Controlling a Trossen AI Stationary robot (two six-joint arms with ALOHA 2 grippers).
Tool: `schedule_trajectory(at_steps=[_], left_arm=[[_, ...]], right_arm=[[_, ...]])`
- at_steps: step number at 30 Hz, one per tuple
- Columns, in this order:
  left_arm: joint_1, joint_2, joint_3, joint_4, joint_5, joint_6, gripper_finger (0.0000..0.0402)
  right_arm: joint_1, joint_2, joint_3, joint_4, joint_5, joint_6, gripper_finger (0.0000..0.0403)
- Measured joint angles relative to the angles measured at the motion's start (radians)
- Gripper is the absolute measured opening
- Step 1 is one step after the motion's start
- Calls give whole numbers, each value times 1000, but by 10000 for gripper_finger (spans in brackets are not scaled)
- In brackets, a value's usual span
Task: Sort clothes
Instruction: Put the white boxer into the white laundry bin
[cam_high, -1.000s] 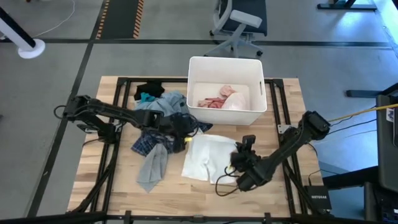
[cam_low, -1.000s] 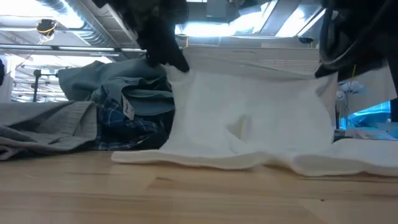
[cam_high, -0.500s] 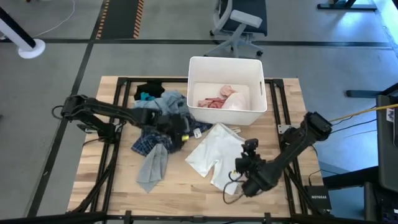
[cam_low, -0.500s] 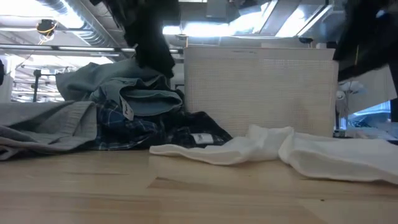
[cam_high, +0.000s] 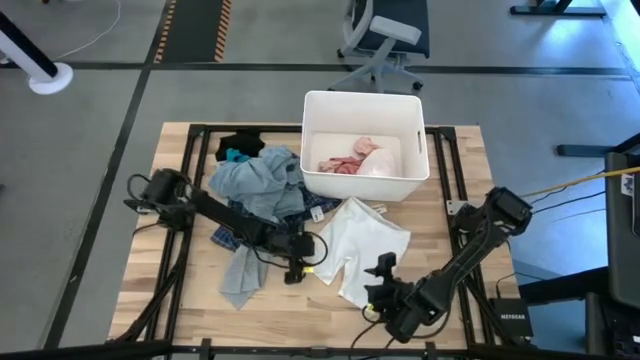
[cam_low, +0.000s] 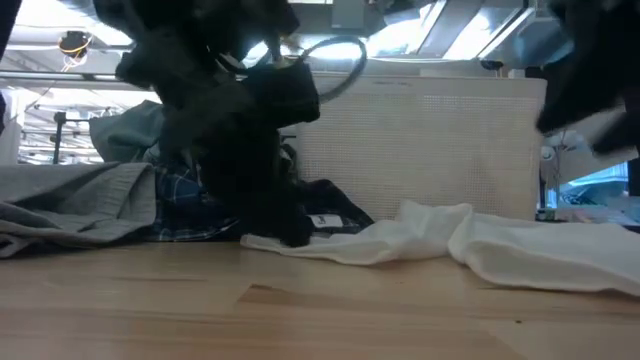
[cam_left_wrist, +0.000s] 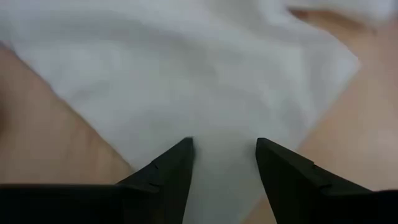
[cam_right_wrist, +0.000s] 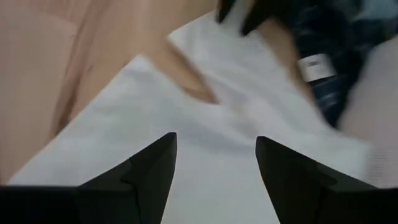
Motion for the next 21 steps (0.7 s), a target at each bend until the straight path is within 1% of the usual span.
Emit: schedule_trajectory(at_steps=[4, 8, 13, 15, 18, 21], left_arm=[[-16, 65, 6, 20, -23, -52, 173], [-55, 71, 6, 17, -35, -86, 173], [-133, 63, 5, 12, -15, -141, 173], [-163, 67, 5, 14, -23, -148, 173], [-219, 71, 4, 14, -63, -149, 173], [-267, 63, 3, 9, -85, -149, 173]], right_arm=[[-1, 53, -38, 93, -83, -1, 239], [0, 85, -38, 183, -168, -23, 239], [1, 109, -37, 293, -286, -27, 239], [8, 116, -37, 318, -310, -26, 239], [17, 121, -36, 375, -333, -41, 239], [25, 115, -23, 397, -334, -112, 239]])
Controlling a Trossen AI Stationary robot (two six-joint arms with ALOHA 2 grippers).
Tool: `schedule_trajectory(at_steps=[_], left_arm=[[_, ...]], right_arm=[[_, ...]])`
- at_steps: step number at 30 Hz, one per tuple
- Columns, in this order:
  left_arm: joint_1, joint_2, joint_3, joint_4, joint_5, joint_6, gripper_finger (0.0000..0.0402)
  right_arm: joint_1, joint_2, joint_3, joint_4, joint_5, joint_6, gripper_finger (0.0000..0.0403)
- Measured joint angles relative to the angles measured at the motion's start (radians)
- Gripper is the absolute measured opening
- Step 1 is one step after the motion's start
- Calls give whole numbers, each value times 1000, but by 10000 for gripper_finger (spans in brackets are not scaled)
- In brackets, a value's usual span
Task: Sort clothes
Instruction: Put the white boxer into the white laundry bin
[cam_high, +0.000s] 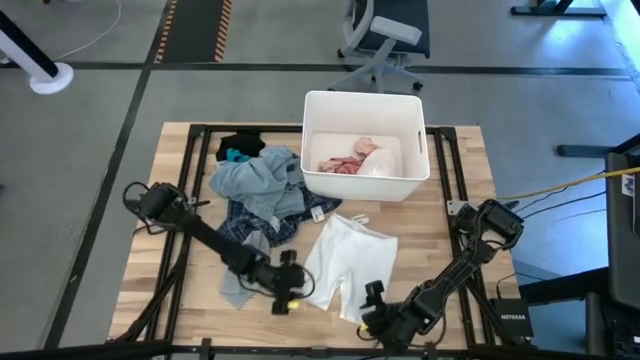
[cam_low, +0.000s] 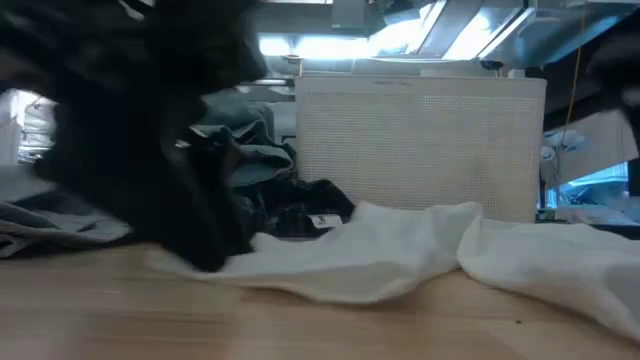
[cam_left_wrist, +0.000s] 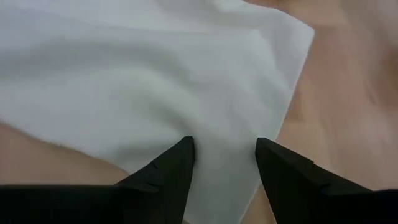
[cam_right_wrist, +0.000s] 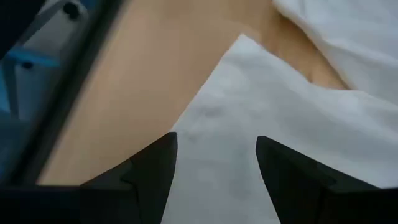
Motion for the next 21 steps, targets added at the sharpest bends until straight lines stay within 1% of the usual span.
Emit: schedule_trajectory(at_steps=[4, 6, 9, 12, 14, 16, 18, 21], left_arm=[[-45, -45, -3, -19, -24, -5, 173], [-63, -71, -7, -41, -36, -1, 173], [-82, -93, -8, -50, -83, 28, 173], [-87, -100, -6, -74, -125, 22, 173], [-86, -100, -6, -107, -137, 3, 173], [-89, -100, -6, -121, -157, -9, 173], [-90, -100, -6, -125, -165, -18, 173], [-91, -100, -5, -118, -167, -10, 173]], right_arm=[[2, -49, 68, -47, 17, -95, 239], [1, -76, 111, -121, 46, -151, 239], [1, -107, 171, -285, 111, -205, 239], [1, -117, 203, -499, 167, -234, 239], [1, -113, 191, -630, 166, -236, 239], [1, -107, 155, -685, 146, -231, 239], [1, -104, 108, -680, 117, -237, 239], [2, -104, 33, -605, 108, -261, 239]])
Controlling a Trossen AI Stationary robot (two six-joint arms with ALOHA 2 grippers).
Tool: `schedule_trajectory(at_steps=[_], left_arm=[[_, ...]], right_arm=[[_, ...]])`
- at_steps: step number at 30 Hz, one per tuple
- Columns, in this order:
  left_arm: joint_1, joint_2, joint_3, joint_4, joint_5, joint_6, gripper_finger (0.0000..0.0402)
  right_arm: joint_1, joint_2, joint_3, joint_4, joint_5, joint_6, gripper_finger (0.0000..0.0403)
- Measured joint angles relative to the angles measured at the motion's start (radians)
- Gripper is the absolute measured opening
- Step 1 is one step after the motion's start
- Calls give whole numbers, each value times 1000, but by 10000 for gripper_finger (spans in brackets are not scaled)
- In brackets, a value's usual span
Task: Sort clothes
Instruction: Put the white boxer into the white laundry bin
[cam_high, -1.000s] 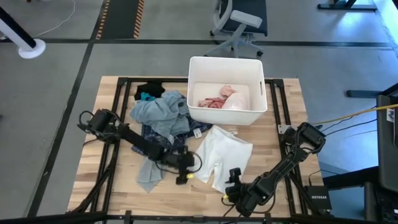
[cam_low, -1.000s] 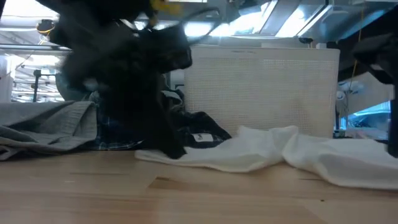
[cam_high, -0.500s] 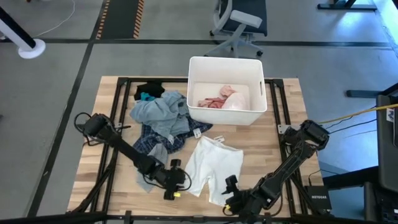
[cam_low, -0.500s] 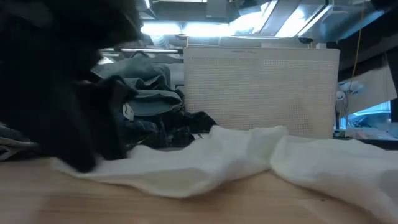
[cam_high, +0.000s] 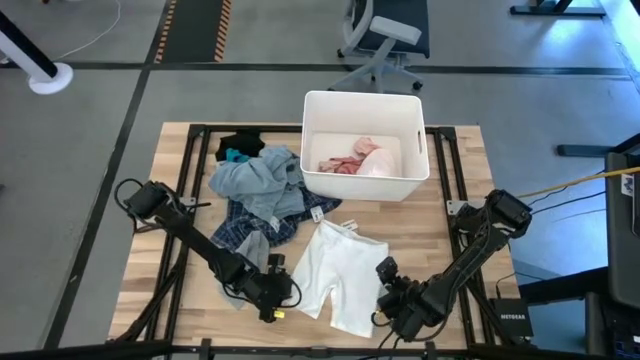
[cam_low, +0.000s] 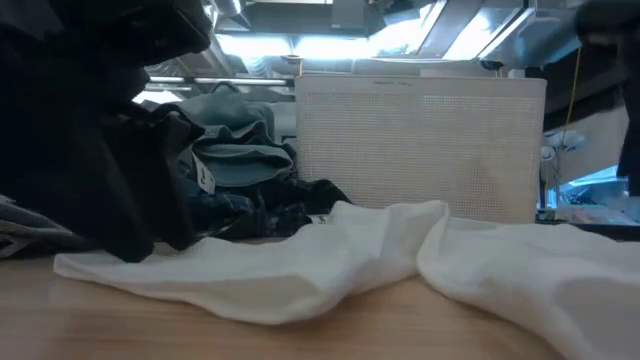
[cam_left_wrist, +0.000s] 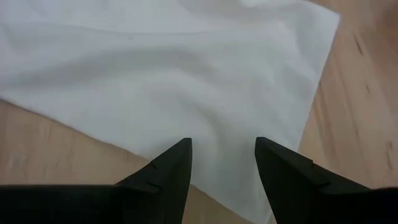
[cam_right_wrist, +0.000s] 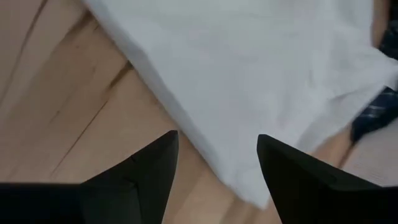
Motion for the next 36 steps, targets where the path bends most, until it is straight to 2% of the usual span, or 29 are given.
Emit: schedule_trajectory(at_steps=[6, 13, 18, 22, 25, 31, 36], left_arm=[[6, -1, 0, 1, -4, 3, 173], [6, -2, 1, 3, -31, 3, 173], [9, -2, 2, 4, -38, 3, 172], [9, -2, 2, 4, -38, 3, 172], [9, -3, 2, 4, -38, 3, 172], [9, -3, 2, 5, -39, 10, 172], [9, -4, 2, 5, -39, 12, 172]], right_arm=[[0, 0, -141, 207, 10, -100, 226], [0, -2, -188, 281, 62, -212, 182], [-5, 1, -191, 274, 100, -256, 126], [-10, 1, -191, 272, 72, -259, 55], [-10, 1, -174, 251, 42, -284, 13], [-32, 1, -44, 142, 42, -285, 30], [-111, 1, 77, 116, 41, -349, 8]])
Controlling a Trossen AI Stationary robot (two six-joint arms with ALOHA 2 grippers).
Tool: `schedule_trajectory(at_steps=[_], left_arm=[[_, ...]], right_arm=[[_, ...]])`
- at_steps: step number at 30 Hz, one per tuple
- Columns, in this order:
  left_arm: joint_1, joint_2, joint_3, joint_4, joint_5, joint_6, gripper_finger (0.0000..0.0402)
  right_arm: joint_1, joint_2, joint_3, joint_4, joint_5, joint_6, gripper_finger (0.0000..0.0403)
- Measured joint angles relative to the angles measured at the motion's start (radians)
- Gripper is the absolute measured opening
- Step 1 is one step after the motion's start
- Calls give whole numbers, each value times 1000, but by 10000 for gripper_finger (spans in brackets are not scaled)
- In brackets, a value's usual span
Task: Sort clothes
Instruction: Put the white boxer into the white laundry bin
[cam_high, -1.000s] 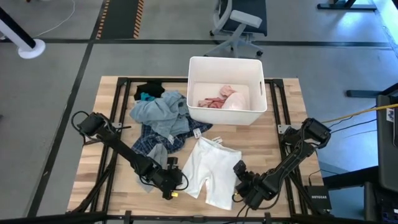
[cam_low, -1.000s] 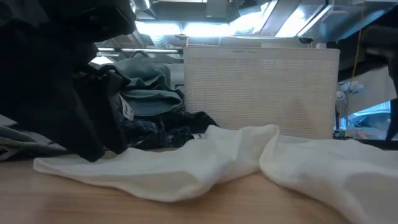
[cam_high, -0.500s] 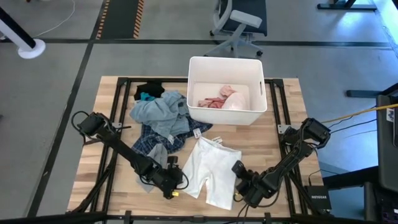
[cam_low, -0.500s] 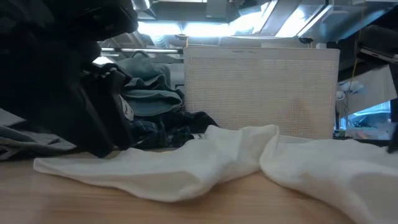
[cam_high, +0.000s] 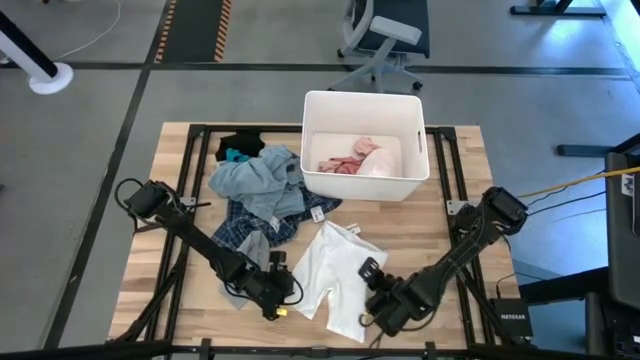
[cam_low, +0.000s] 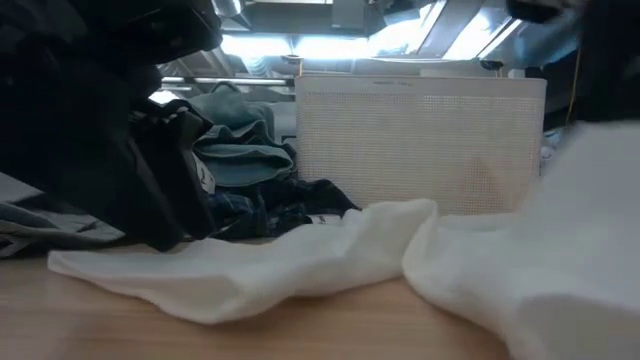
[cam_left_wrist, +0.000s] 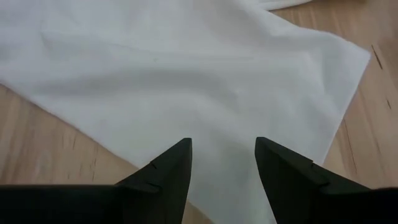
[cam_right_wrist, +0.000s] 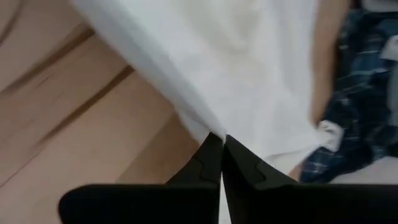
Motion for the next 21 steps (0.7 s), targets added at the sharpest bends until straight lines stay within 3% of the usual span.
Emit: schedule_trajectory(at_steps=[7, 15, 21], left_arm=[[0, 0, 0, 0, 0, -1, 172], [0, 0, 0, 0, 0, -1, 172], [0, 0, 0, 0, 0, -2, 172]], right_arm=[[-148, 0, 102, 2, -5, -37, 22], [-302, 0, 127, 158, -133, -38, 11], [-373, 0, 125, 262, -187, -37, 32]])
